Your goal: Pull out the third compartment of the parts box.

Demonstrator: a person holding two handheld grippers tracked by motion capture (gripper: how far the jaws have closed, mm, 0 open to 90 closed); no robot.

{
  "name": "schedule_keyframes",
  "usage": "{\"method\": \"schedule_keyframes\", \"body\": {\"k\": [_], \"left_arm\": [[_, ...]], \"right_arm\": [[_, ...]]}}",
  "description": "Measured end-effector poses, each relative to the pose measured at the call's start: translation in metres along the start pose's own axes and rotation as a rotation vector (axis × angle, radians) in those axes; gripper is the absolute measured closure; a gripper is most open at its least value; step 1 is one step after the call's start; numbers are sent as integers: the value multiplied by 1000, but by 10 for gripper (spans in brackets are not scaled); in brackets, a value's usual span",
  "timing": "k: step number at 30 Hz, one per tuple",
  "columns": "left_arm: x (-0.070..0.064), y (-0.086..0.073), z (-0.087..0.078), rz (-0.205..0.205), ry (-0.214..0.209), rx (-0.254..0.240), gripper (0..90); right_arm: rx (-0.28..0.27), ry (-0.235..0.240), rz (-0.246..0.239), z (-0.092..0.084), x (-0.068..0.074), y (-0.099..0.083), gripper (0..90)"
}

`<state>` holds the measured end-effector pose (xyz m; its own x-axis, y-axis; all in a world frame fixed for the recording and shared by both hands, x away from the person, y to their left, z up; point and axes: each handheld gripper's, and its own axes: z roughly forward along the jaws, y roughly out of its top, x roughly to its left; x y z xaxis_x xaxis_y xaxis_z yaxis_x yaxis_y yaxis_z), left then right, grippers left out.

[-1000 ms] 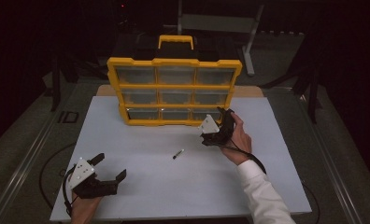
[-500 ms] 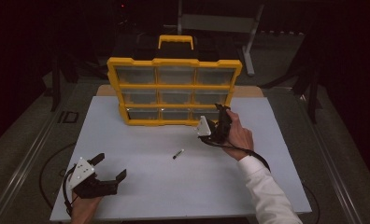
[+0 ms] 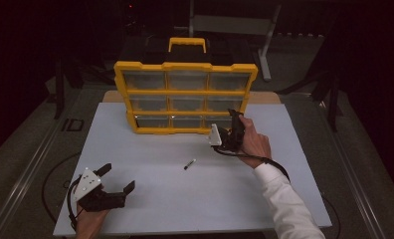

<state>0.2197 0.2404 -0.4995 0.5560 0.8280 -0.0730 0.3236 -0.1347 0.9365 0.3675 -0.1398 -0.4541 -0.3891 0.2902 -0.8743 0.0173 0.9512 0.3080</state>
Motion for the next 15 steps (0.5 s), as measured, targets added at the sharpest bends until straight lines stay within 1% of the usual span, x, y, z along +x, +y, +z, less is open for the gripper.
{"method": "schedule_keyframes", "body": {"k": [1, 2, 4, 5, 7, 12, 13, 14, 15], "left_arm": [[0, 0, 0, 0, 0, 0, 0], [0, 0, 0, -1, 1, 0, 0], [0, 0, 0, -2, 0, 0, 0], [0, 0, 0, -2, -1, 0, 0], [0, 0, 0, -1, 0, 2, 0], [0, 0, 0, 1, 1, 2, 0], [0, 0, 0, 1, 1, 2, 0], [0, 0, 0, 1, 1, 2, 0], [0, 0, 0, 1, 0, 2, 0]], "right_arm": [[3, -6, -2, 0, 0, 0, 113], [3, -23, -18, 1, 0, 0, 115], [3, -41, -32, 1, 0, 0, 124], [3, -41, -39, 1, 0, 1, 124], [5, -56, -68, 2, 0, 2, 125], [7, -74, -96, 2, -2, 3, 131], [3, -88, -107, 2, -3, 3, 136], [3, -88, -107, 2, -3, 3, 136], [2, -98, -115, 2, -5, 3, 140]]}}
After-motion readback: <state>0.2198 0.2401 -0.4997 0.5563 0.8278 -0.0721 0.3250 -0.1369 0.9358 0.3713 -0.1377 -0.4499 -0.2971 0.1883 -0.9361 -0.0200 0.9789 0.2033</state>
